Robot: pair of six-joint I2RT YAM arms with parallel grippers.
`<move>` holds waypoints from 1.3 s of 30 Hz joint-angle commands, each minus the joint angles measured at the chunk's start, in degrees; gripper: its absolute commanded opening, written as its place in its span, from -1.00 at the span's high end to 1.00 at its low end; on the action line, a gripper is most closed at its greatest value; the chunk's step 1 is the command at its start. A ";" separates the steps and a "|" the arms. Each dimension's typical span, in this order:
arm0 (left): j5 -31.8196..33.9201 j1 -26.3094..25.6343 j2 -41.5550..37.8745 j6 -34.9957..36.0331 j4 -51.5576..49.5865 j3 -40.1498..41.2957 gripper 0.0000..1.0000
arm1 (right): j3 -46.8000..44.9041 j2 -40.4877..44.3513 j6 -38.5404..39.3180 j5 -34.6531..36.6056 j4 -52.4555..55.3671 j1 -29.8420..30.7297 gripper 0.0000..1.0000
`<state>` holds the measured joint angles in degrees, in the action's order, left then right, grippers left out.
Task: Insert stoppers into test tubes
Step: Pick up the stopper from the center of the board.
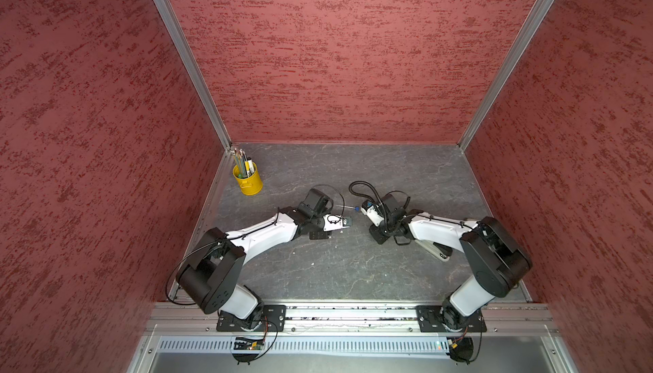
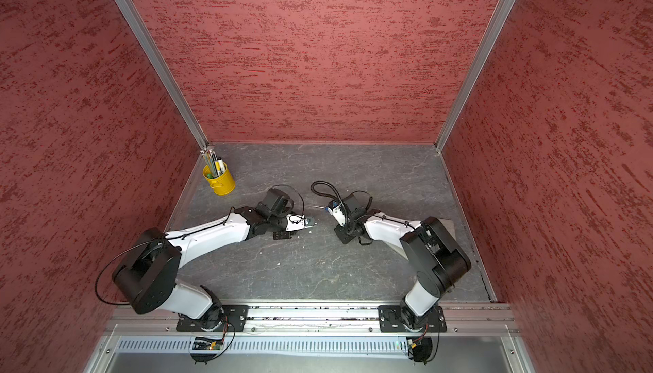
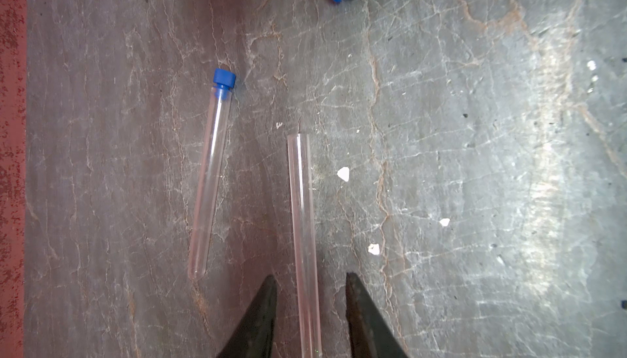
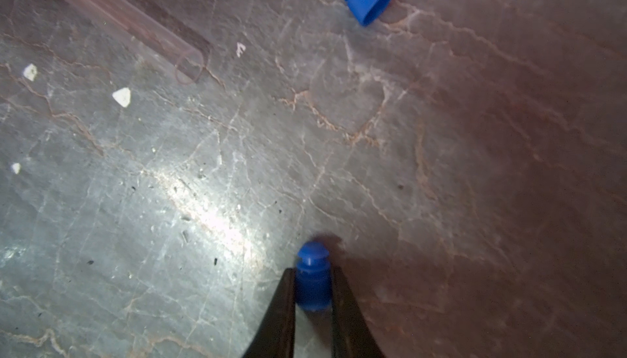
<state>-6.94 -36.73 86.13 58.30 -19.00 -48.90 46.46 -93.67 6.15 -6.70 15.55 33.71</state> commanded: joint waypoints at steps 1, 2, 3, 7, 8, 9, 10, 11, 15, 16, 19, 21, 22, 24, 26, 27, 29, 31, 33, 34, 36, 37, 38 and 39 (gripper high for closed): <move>0.01 -0.32 -0.42 -0.46 0.46 0.65 0.29 | 1.42 -0.26 0.43 1.51 0.88 0.48 0.62; 0.02 -0.31 -0.46 -0.39 0.44 0.65 0.29 | 1.47 -0.16 0.52 1.51 0.88 0.48 0.62; 0.01 -0.36 -0.40 -0.39 0.42 0.65 0.29 | 1.39 -0.04 0.57 1.59 0.88 0.46 0.62; -0.35 -0.18 -0.30 -0.38 -0.68 0.48 0.29 | 1.29 0.67 1.05 1.34 0.64 0.48 0.62; -0.56 -0.06 -0.46 -0.46 -1.16 0.43 0.29 | 1.19 0.89 1.18 1.29 0.46 0.48 0.62; -0.85 0.11 -0.60 -0.62 -1.39 0.39 0.29 | 1.10 1.10 1.30 1.14 0.35 0.43 0.62; -1.25 0.38 -0.69 -0.73 -1.87 0.31 0.28 | 1.10 1.34 1.47 0.92 0.25 0.47 0.62; -1.68 0.65 -0.97 -1.00 -2.43 0.22 0.27 | 1.04 1.54 1.63 0.75 0.18 0.46 0.62; -3.94 2.02 -1.69 -2.28 -5.01 -0.53 0.24 | 0.83 2.51 2.53 0.55 -0.08 0.48 0.61; -4.65 2.42 -1.68 -2.49 -6.15 -1.02 0.23 | 0.98 2.65 2.70 0.55 -0.13 0.46 0.61; -5.57 3.14 -1.24 -3.66 -8.84 -2.38 0.19 | 1.38 3.11 3.14 0.21 -0.05 0.39 0.61; -6.80 3.76 -0.80 -4.63 -10.39 -3.61 0.15 | 1.60 3.38 3.33 0.02 -0.25 0.39 0.60; -7.20 4.04 -0.33 -4.74 -11.15 -4.26 0.15 | 1.78 3.40 3.49 0.02 -0.18 0.39 0.60; -7.09 4.32 0.54 -4.87 -12.02 -5.24 0.15 | 2.15 3.40 3.91 -0.07 -0.17 0.39 0.60; -7.29 4.54 1.43 -4.70 -12.88 -6.14 0.15 | 2.40 3.48 4.12 -0.07 -0.39 0.39 0.60; -7.55 4.65 1.89 -4.77 -13.27 -6.49 0.15 | 2.51 3.49 4.22 -0.07 -0.35 0.39 0.60; -7.69 4.79 2.85 -4.52 -13.70 -7.18 0.15 | 2.68 3.61 4.47 -0.18 -0.43 0.39 0.61; -7.62 4.85 3.92 -4.35 -13.49 -7.63 0.15 | 2.94 3.66 4.82 -0.40 -0.51 0.39 0.60; -7.47 4.92 4.92 -4.25 -12.46 -7.68 0.15 | 3.27 3.65 5.09 -0.51 -0.37 0.34 0.61; -7.42 5.00 5.43 -4.16 -11.85 -7.71 0.16 | 3.31 3.66 5.23 -0.44 -0.36 0.39 0.60; -7.47 5.10 6.36 -4.32 -10.48 -7.81 0.16 | 3.34 3.83 5.49 -0.33 -0.47 0.30 0.60; -7.43 5.05 7.06 -4.25 -10.27 -8.02 0.16 | 3.38 3.93 5.58 -0.33 -0.52 0.23 0.60; -7.54 5.05 7.51 -4.25 -10.25 -8.35 0.17 | 3.44 3.95 5.62 -0.40 -0.57 0.21 0.60; -7.56 5.01 8.07 -4.33 -9.86 -8.50 0.17 | 3.50 3.98 5.71 -0.42 -0.46 0.13 0.60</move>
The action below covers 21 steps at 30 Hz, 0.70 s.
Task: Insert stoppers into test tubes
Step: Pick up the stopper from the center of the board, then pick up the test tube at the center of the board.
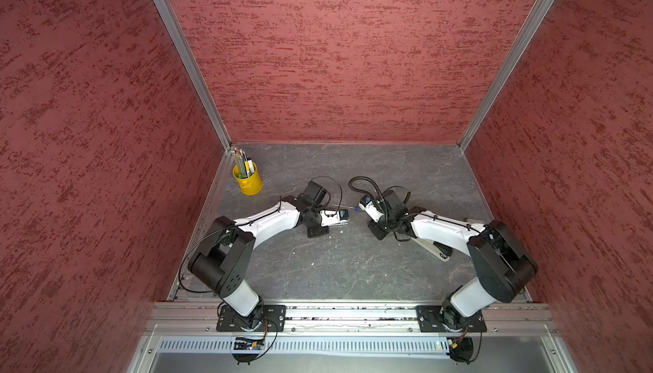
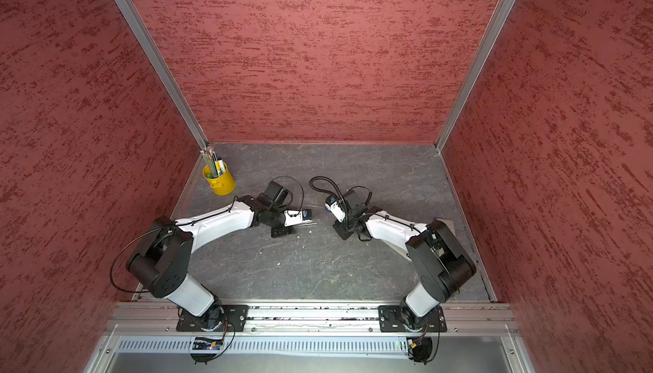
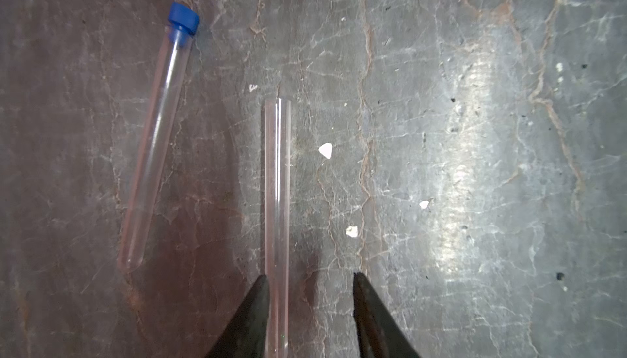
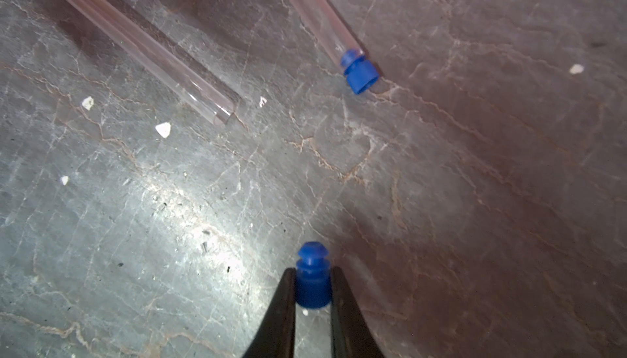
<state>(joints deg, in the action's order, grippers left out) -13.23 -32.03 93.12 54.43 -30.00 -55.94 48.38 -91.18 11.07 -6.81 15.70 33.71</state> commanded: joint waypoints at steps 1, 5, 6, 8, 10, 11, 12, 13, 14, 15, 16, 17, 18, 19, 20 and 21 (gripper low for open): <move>-1.32 0.43 1.57 -0.35 1.34 -1.61 0.17 | 1.63 1.52 0.84 -0.22 -0.59 0.04 0.60; -1.25 0.53 3.26 -0.22 1.75 -2.19 0.18 | 1.82 1.70 1.06 -0.22 -0.41 -0.23 0.60; -1.21 0.57 3.46 -0.12 2.14 -2.23 0.18 | 1.89 1.79 1.06 -0.22 -0.36 -0.32 0.60; -1.57 0.59 3.47 0.00 3.13 -1.99 0.18 | 1.85 1.96 1.10 -0.15 -0.32 -0.40 0.61; -1.71 0.65 3.71 0.27 3.88 -1.87 0.18 | 1.83 2.05 1.20 -0.07 -0.25 -0.43 0.60; -1.77 0.66 4.03 0.38 3.75 -2.07 0.18 | 1.85 2.03 1.23 0.04 -0.28 -0.49 0.60; -1.69 0.73 4.44 0.41 3.68 -2.32 0.18 | 1.91 2.05 1.23 0.04 -0.24 -0.50 0.61; -1.67 0.80 4.74 0.52 3.70 -2.61 0.18 | 1.90 1.98 1.32 0.03 -0.16 -0.60 0.60; -1.70 0.85 5.07 0.51 3.63 -2.82 0.18 | 1.96 2.12 1.29 -0.09 -0.25 -0.58 0.60; -1.95 0.91 5.35 0.65 3.68 -2.94 0.18 | 1.95 2.14 1.32 -0.14 -0.18 -0.61 0.60; -2.13 0.92 5.55 0.75 3.63 -3.05 0.18 | 1.83 2.20 1.32 -0.21 -0.15 -0.58 0.60; -2.38 0.92 5.73 0.78 3.67 -3.23 0.18 | 1.74 2.29 1.40 -0.15 -0.15 -0.62 0.61; -2.58 0.92 5.96 0.81 3.60 -3.38 0.18 | 1.72 2.32 1.41 -0.14 -0.15 -0.71 0.60; -2.62 0.92 6.14 0.81 3.55 -3.52 0.18 | 1.77 2.36 1.49 -0.05 -0.17 -0.67 0.60; -2.59 0.92 6.36 0.88 3.36 -3.70 0.19 | 1.72 2.41 1.50 -0.05 -0.10 -0.67 0.60; -2.50 0.94 6.54 0.85 3.49 -3.73 0.19 | 1.72 2.38 1.50 -0.05 -0.06 -0.79 0.60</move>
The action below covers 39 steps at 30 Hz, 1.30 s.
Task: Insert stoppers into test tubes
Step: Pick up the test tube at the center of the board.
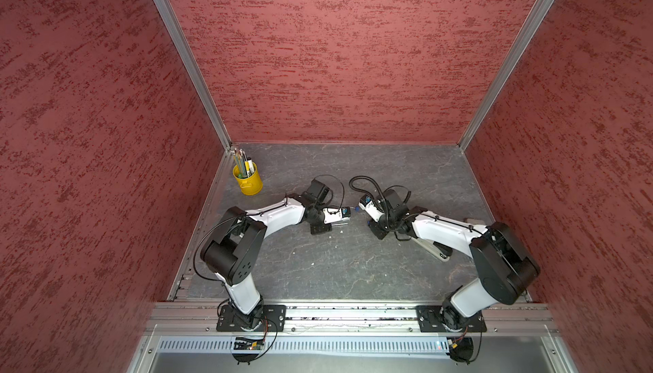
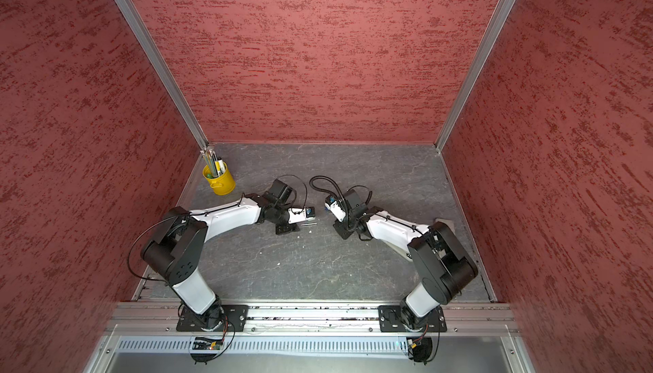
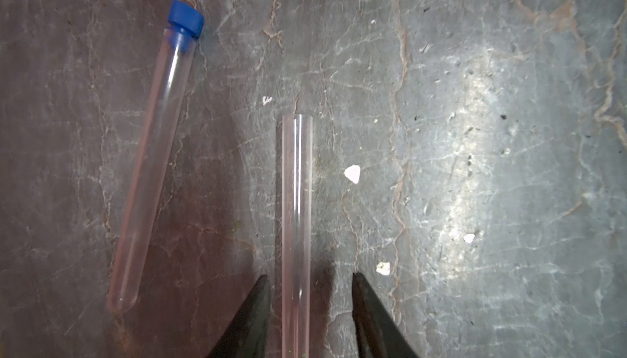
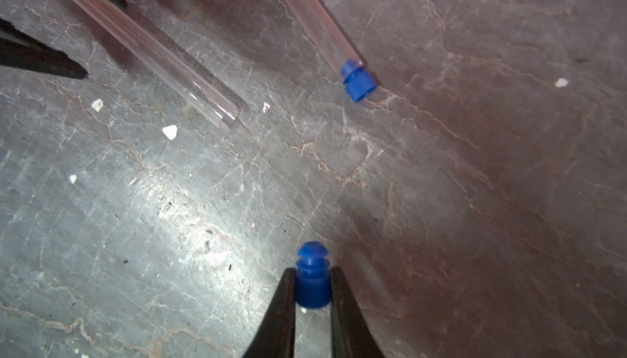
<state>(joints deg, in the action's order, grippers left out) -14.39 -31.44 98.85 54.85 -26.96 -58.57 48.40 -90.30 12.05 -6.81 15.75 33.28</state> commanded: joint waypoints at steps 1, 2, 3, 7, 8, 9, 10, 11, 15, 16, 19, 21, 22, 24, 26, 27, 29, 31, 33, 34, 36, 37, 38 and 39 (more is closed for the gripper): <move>-1.38 0.41 1.03 0.53 0.50 -1.06 0.19 | 1.71 1.62 0.51 -0.12 -0.10 -0.34 0.60; -1.37 0.53 1.25 0.55 0.50 -1.13 0.19 | 1.67 1.62 0.51 -0.05 -0.13 -0.36 0.60; -1.44 0.55 1.49 0.53 0.50 -1.22 0.19 | 1.61 1.65 0.51 -0.05 -0.10 -0.33 0.60; -1.86 0.64 2.40 0.73 0.32 -1.81 0.19 | 1.61 1.65 0.47 -0.11 0.00 -0.41 0.60; -2.00 0.66 2.62 0.65 0.24 -1.88 0.20 | 1.57 1.70 0.51 -0.12 -0.02 -0.43 0.61; -2.04 0.64 2.86 0.75 0.33 -2.06 0.19 | 1.58 1.71 0.51 -0.13 -0.06 -0.41 0.60; -2.05 0.68 3.16 0.70 0.31 -2.23 0.20 | 1.60 1.68 0.51 -0.13 -0.03 -0.41 0.61; -2.15 0.75 3.43 0.80 0.18 -2.50 0.20 | 1.57 1.69 0.51 -0.18 -0.02 -0.41 0.61; -2.40 0.85 4.51 1.09 -0.12 -3.14 0.24 | 1.57 1.80 0.67 -0.22 0.07 -0.41 0.60; -2.41 0.88 4.59 1.26 -0.09 -3.14 0.25 | 1.60 1.79 0.69 -0.23 0.07 -0.41 0.60; -2.51 0.86 4.71 1.40 0.19 -3.18 0.27 | 1.54 1.83 0.65 -0.23 0.02 -0.49 0.61; -2.51 0.86 4.78 1.40 0.07 -3.14 0.28 | 1.47 2.01 0.69 -0.31 0.10 -0.52 0.60; -2.52 0.88 4.84 1.49 0.15 -3.10 0.29 | 1.43 2.07 0.69 -0.27 0.04 -0.50 0.60; -2.47 0.88 4.86 1.58 0.15 -2.99 0.30 | 1.51 2.15 0.77 -0.23 0.16 -0.49 0.60; -2.32 0.86 4.92 1.66 0.15 -2.87 0.30 | 1.35 2.24 0.78 -0.35 0.03 -0.49 0.60; -2.31 0.86 4.87 1.66 0.07 -2.83 0.31 | 1.34 2.19 0.78 -0.31 0.03 -0.50 0.60; -2.26 0.92 4.86 1.66 0.15 -2.72 0.31 | 1.26 2.23 0.78 -0.39 0.05 -0.58 0.61; -1.70 1.10 4.61 1.75 0.09 -2.52 0.31 | 1.26 2.23 0.78 -0.40 0.07 -0.58 0.60; -1.59 1.45 4.22 1.97 -0.03 -2.17 0.32 | 1.41 2.23 0.87 -0.49 0.14 -0.58 0.60; -1.52 1.62 3.90 1.93 0.18 -1.90 0.32 | 1.35 2.19 0.87 -0.49 0.16 -0.59 0.60; -1.47 1.74 3.38 1.93 0.51 -1.46 0.32 | 1.34 2.18 0.87 -0.49 0.10 -0.63 0.60; -1.43 1.79 3.17 1.94 0.51 -1.25 0.31 | 1.35 2.21 0.87 -0.57 0.12 -0.58 0.60; -1.42 1.87 3.12 2.01 0.47 -1.13 0.32 | 1.37 2.28 0.87 -0.58 0.14 -0.59 0.60; -1.22 1.89 3.16 2.02 0.50 -1.09 0.32 | 1.35 2.32 0.87 -0.57 0.10 -0.60 0.60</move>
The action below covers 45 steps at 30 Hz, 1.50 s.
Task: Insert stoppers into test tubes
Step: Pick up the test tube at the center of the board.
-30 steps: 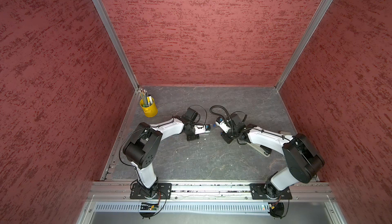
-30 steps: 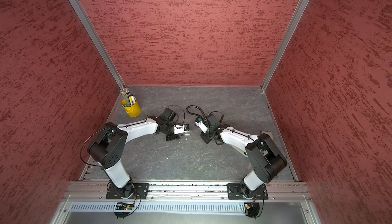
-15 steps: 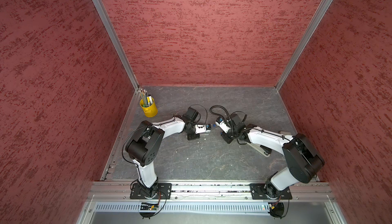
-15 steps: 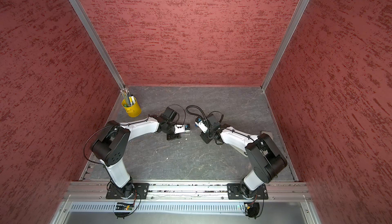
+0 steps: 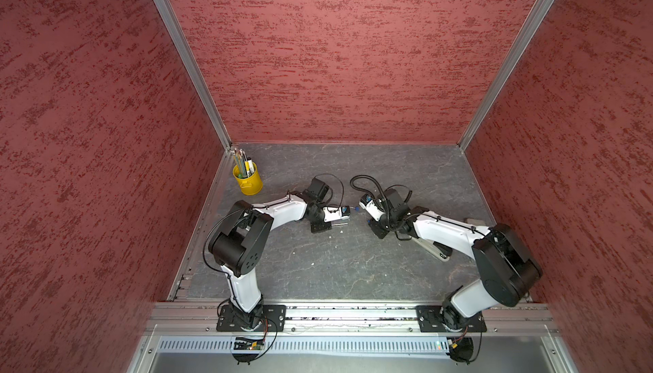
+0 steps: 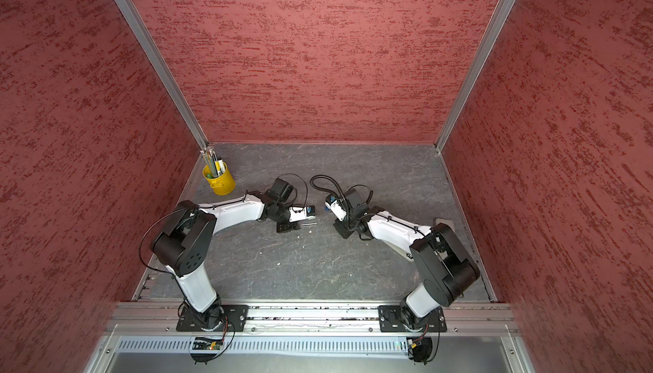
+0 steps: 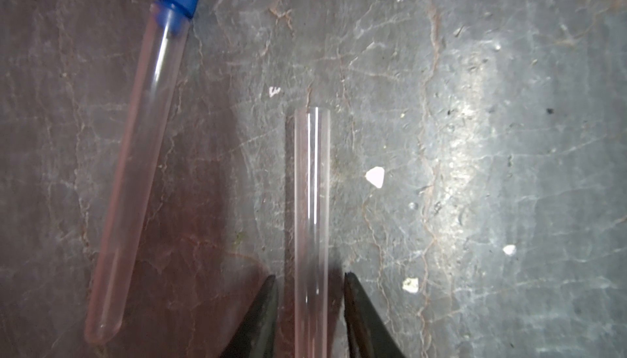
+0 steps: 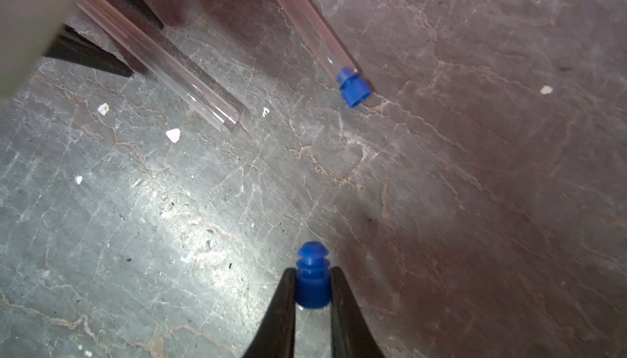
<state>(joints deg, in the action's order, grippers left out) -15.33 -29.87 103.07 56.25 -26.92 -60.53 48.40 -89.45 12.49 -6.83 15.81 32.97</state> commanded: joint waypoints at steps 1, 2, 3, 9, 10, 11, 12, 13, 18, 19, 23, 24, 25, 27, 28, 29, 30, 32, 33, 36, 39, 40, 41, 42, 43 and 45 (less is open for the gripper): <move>-0.05 0.35 -1.03 0.68 0.16 0.95 0.32 | 1.37 1.48 0.43 -0.55 0.09 -0.28 0.60; 0.27 0.36 -1.08 0.83 0.09 0.99 0.32 | 1.39 1.55 0.43 -0.50 0.14 -0.28 0.60; 0.56 0.34 -1.20 0.91 0.18 1.12 0.33 | 1.37 1.64 0.43 -0.46 0.16 -0.28 0.60; 0.59 0.75 -1.93 1.21 0.60 2.26 0.35 | 1.09 1.65 0.52 -0.55 0.00 -0.28 0.60; 0.57 0.71 -1.82 1.31 0.48 2.20 0.35 | 1.08 1.65 0.51 -0.56 -0.04 -0.28 0.60; 0.59 0.71 -1.73 1.45 0.18 2.17 0.36 | 1.08 1.62 0.52 -0.57 0.00 -0.28 0.60; 0.61 0.69 -1.73 1.55 0.12 2.17 0.38 | 1.08 1.65 0.60 -0.68 0.01 -0.28 0.60; 0.58 0.70 -1.82 1.69 0.23 2.25 0.39 | 1.09 1.65 0.60 -0.71 -0.06 -0.32 0.60; 0.78 0.73 -2.07 2.02 0.34 2.45 0.49 | 1.04 1.65 0.60 -0.85 -0.10 -0.32 0.60; 0.81 0.69 -2.08 2.11 0.29 2.50 0.51 | 1.08 1.60 0.68 -0.89 -0.15 -0.28 0.60; 0.94 0.69 -2.41 2.32 0.52 2.46 0.60 | 1.11 1.65 0.69 -0.90 -0.07 -0.29 0.60; 0.96 0.69 -2.56 2.42 0.77 2.61 0.61 | 1.08 1.69 0.69 -0.94 -0.08 -0.29 0.60; 1.16 0.69 -2.74 2.55 0.81 2.71 0.61 | 1.10 1.64 0.65 -1.06 -0.08 -0.29 0.60; 1.48 0.60 -3.08 2.88 1.40 3.14 0.63 | 1.11 1.65 0.69 -1.30 -0.01 -0.33 0.60; 1.55 0.51 -3.38 3.10 1.82 3.35 0.64 | 1.11 1.63 0.77 -1.37 0.01 -0.28 0.60; 1.70 0.51 -3.56 3.32 2.24 3.61 0.64 | 1.08 1.51 0.77 -1.43 0.07 -0.33 0.61; 2.19 0.36 -3.89 3.66 2.85 4.02 0.66 | 1.08 1.49 0.78 -1.67 0.16 -0.30 0.60; 2.84 0.17 -4.59 4.25 4.15 4.86 0.68 | 1.08 1.64 0.78 -1.74 0.08 -0.28 0.60; 3.16 -0.01 -5.02 4.69 4.86 5.36 0.68 | 1.08 1.65 0.78 -1.70 0.02 -0.29 0.60; 3.58 -0.34 -6.23 5.66 6.60 6.58 0.70 | 1.08 1.65 0.85 -1.88 0.17 -0.28 0.60; 4.57 -0.87 -7.53 6.75 9.14 8.15 0.70 | 1.09 1.65 0.96 -1.96 0.26 -0.28 0.61; 4.81 -1.03 -7.95 7.19 10.05 8.76 0.71 | 1.11 1.65 0.96 -2.04 0.27 -0.28 0.60; 5.07 -1.39 -8.56 7.60 11.43 9.59 0.71 | 1.08 1.65 0.96 -2.18 0.33 -0.28 0.60; 5.35 -1.74 -9.26 8.13 12.77 10.49 0.71 | 1.20 1.68 0.96 -2.29 0.30 -0.28 0.60; 5.71 -2.01 -9.80 8.62 13.74 11.17 0.71 | 1.16 1.73 0.99 -2.41 0.34 -0.33 0.60; 6.50 -2.70 -11.03 9.88 16.33 12.87 0.71 | 1.08 1.82 1.00 -2.64 0.36 -0.32 0.60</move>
<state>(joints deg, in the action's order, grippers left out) -9.98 -31.73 93.89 63.55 -15.66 -49.45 48.40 -89.14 12.93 -7.92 15.92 32.91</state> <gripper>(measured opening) 0.162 0.199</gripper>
